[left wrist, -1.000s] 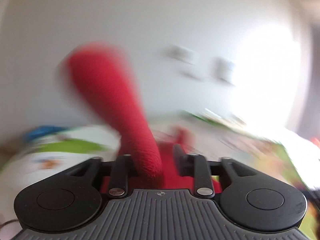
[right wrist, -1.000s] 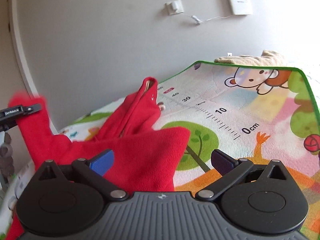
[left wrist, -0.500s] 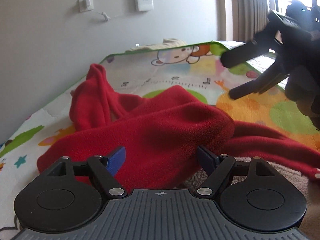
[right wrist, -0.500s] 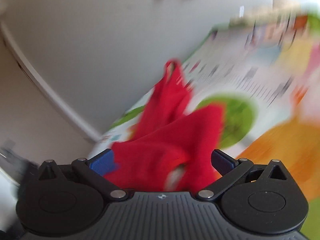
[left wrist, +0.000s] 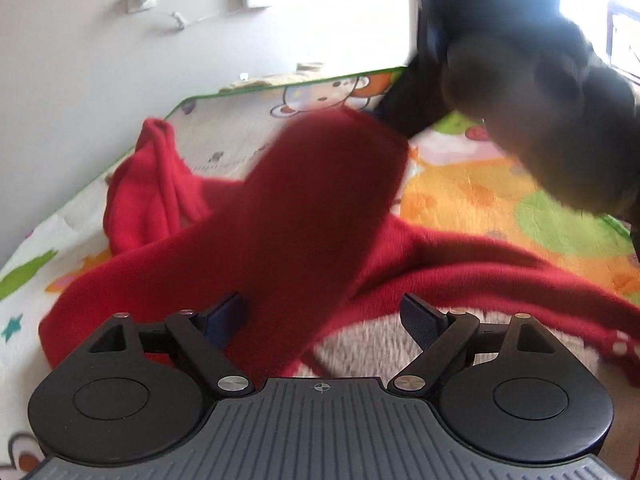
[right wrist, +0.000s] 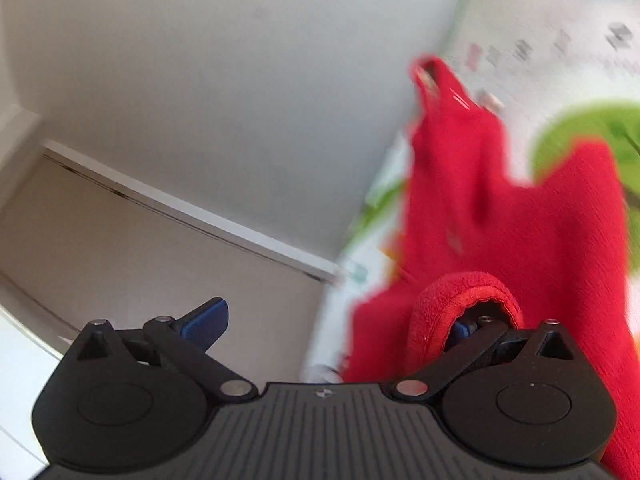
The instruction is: Fold clothes
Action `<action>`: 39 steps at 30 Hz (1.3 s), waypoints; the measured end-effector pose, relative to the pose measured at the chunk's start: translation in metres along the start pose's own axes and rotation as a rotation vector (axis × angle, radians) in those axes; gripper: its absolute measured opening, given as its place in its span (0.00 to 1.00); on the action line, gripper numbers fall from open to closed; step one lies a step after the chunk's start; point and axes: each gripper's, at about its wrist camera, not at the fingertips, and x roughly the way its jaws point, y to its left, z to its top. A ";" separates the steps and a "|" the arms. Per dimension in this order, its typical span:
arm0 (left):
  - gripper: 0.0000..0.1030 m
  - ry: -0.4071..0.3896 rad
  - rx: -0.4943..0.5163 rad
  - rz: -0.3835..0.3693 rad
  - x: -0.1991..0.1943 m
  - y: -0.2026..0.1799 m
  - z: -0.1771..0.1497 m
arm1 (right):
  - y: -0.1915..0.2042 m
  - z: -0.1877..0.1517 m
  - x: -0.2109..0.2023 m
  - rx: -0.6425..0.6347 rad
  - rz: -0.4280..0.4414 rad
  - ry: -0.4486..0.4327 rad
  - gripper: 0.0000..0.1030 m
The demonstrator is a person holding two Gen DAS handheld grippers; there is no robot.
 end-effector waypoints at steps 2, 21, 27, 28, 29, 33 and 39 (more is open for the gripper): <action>0.91 -0.028 0.001 -0.007 0.007 -0.001 0.012 | 0.017 0.011 -0.013 -0.045 0.044 -0.057 1.00; 0.93 -0.031 -0.247 -0.048 0.005 0.046 0.008 | 0.010 -0.019 -0.037 -0.465 -0.672 -0.115 1.00; 0.94 -0.045 -0.387 0.008 -0.022 0.083 -0.008 | 0.008 -0.034 0.002 -0.647 -0.858 -0.055 1.00; 0.94 -0.032 -0.404 0.022 -0.023 0.086 -0.013 | 0.002 -0.038 0.011 -0.679 -0.927 -0.034 1.00; 0.94 -0.039 -0.404 0.027 -0.029 0.086 -0.017 | -0.008 -0.042 0.017 -0.714 -0.985 -0.003 1.00; 0.94 -0.078 -0.342 0.076 -0.066 0.076 -0.031 | -0.021 -0.045 0.006 -0.660 -0.996 -0.004 1.00; 0.96 -0.124 -0.253 0.162 -0.130 0.035 -0.071 | 0.025 -0.076 -0.053 -0.743 -0.841 -0.067 1.00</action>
